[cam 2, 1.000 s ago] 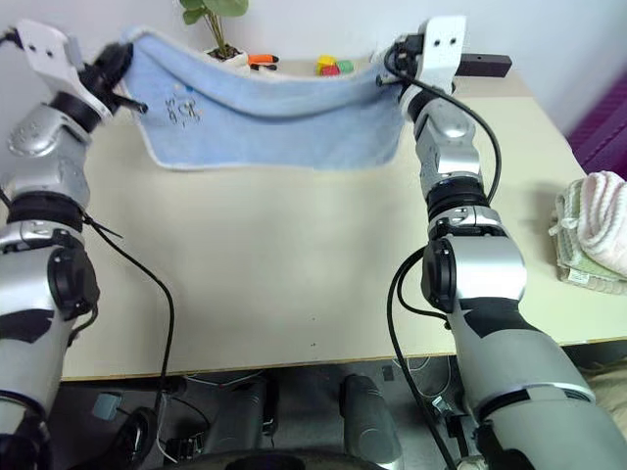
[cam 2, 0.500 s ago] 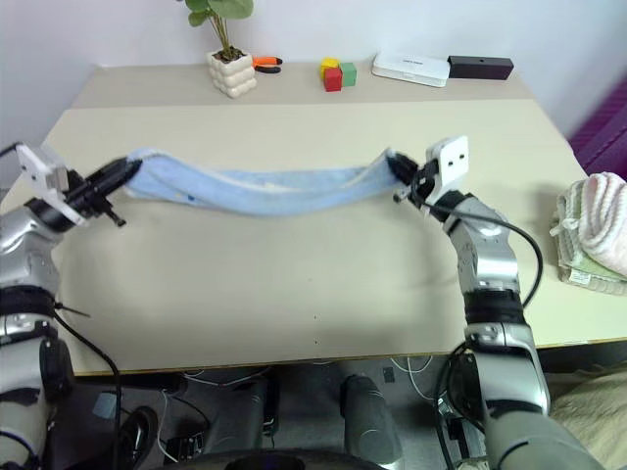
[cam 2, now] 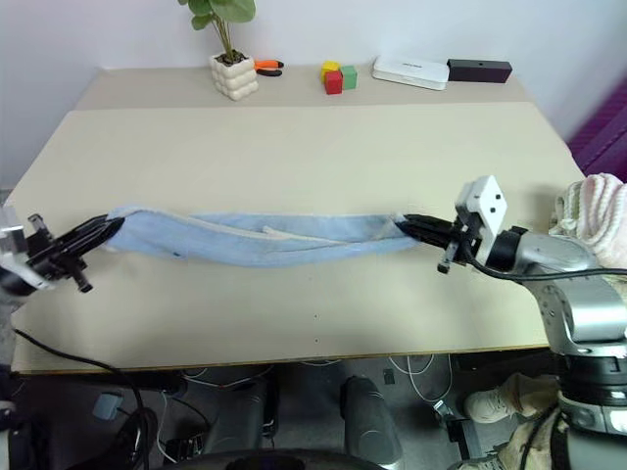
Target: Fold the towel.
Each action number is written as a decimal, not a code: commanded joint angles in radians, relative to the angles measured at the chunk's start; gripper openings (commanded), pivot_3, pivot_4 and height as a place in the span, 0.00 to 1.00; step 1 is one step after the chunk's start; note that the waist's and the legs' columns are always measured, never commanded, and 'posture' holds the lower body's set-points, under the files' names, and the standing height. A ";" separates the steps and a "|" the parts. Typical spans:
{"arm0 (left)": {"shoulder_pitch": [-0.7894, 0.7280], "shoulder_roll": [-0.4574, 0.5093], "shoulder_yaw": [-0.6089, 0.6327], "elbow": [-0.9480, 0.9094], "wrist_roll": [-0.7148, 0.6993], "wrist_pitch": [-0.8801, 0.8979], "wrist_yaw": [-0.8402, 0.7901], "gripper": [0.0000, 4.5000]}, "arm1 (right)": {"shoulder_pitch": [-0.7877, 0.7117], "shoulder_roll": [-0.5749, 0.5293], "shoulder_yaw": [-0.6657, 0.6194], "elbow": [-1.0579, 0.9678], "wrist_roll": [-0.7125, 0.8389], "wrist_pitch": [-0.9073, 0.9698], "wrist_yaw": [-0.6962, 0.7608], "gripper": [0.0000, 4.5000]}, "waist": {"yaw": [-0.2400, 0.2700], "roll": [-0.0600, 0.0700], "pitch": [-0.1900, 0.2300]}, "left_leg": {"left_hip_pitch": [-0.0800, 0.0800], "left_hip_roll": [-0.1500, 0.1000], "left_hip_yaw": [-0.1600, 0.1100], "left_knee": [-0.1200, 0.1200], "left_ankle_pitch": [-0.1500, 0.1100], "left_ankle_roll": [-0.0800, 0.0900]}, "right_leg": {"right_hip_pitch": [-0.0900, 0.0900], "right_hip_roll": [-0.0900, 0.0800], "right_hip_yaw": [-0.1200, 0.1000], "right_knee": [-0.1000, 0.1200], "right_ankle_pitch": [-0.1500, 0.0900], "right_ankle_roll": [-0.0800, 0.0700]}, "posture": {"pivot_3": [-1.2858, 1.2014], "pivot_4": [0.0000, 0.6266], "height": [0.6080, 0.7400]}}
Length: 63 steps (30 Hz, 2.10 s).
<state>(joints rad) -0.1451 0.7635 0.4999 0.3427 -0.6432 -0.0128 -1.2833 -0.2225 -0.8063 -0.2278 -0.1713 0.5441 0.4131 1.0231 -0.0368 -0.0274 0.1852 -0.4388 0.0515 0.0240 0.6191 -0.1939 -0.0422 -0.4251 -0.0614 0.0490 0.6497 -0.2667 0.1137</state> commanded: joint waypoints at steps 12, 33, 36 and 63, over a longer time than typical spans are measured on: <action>-0.046 -0.046 0.033 0.030 0.044 -0.097 0.080 0.00 | -0.084 0.114 0.012 0.121 -0.104 -0.126 -0.161 0.01 | 0.024 0.000 0.000 | 0.000 0.000 0.000 0.004 0.000 0.000 | 0.001 0.000 0.000 0.000 0.001 0.001 | 0.52 0.24 1.00; -0.165 -0.125 -0.075 0.196 0.163 -0.216 0.171 0.00 | -0.123 0.223 0.120 0.262 -0.293 -0.311 -0.273 0.01 | 0.025 -0.001 -0.001 | -0.001 0.000 0.000 0.006 0.000 0.000 | 0.002 0.001 0.000 0.001 0.002 0.002 | 0.52 0.24 1.00; -0.163 -0.123 -0.097 0.223 0.189 -0.227 0.175 0.00 | -0.116 0.225 0.136 0.266 -0.303 -0.313 -0.271 0.01 | 0.026 -0.001 -0.001 | -0.001 0.000 0.000 0.007 0.000 0.000 | 0.002 0.001 0.000 0.001 0.002 0.002 | 0.52 0.24 1.00; -0.135 -0.132 -0.080 0.223 0.159 -0.199 0.206 0.00 | -0.090 0.246 0.126 0.260 -0.304 -0.349 -0.279 0.01 | 0.025 -0.001 -0.001 | -0.001 0.000 0.000 0.007 0.000 0.000 | 0.002 0.001 0.000 0.002 0.002 0.002 | 0.52 0.24 1.00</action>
<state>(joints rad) -0.2838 0.6235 0.4087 0.5933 -0.4708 -0.2185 -1.0804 -0.3130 -0.5640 -0.0893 0.1171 0.2371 0.0749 0.7519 -0.0117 -0.0281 0.1842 -0.4400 0.0513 0.0238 0.6266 -0.1940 -0.0420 -0.4227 -0.0608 0.0490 0.6517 -0.2651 0.1162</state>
